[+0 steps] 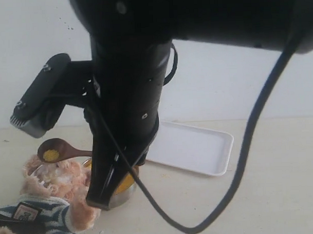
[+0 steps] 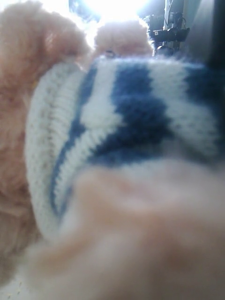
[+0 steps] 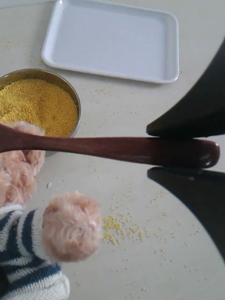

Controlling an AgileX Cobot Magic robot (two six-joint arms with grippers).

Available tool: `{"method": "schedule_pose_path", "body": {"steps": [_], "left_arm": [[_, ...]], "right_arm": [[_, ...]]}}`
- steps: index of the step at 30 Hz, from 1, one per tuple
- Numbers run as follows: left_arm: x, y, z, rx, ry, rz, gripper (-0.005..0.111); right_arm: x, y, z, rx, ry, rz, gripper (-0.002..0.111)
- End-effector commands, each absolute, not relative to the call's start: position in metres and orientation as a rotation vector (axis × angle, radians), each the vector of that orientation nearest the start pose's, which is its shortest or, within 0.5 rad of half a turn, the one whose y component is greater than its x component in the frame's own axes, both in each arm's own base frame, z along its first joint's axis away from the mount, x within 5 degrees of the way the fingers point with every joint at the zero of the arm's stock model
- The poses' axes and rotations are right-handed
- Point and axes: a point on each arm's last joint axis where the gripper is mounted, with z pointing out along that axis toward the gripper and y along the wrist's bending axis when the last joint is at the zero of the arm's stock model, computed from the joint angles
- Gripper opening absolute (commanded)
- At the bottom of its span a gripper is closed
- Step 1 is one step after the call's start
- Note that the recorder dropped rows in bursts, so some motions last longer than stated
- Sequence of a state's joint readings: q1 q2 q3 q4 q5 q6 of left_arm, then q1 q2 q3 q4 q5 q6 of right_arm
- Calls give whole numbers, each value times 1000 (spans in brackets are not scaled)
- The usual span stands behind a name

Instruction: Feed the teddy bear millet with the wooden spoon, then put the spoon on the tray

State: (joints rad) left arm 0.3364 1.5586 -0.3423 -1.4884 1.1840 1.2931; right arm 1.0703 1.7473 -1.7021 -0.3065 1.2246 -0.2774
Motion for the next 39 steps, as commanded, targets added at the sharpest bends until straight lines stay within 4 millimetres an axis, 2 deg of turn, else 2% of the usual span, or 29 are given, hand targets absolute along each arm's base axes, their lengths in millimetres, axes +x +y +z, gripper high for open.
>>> {"method": "schedule_pose_path", "body": {"steps": [1, 10, 20, 23, 25, 30, 39], "left_arm": [[188, -24, 159, -262, 2293, -1543, 4], [188, -24, 159, -262, 2293, -1543, 4], [188, -24, 159, -262, 2293, -1543, 4], [188, -24, 159, -262, 2293, -1543, 4], [188, -24, 159, -262, 2293, -1543, 4], [188, -24, 159, -258, 2296, -1543, 4], [186, -25, 158, -254, 2306, -1546, 4]], "right_arm": [[193, 326, 340, -1754, 1970, -230, 0], [197, 335, 324, -1757, 1956, -362, 0], [201, 337, 326, -1729, 1916, -403, 0], [200, 339, 327, -1722, 1864, -480, 0], [197, 342, 330, -1712, 1809, -548, 0], [184, 349, 332, -1727, 1750, -575, 0], [185, 346, 333, -1718, 1749, -623, 0]]}}
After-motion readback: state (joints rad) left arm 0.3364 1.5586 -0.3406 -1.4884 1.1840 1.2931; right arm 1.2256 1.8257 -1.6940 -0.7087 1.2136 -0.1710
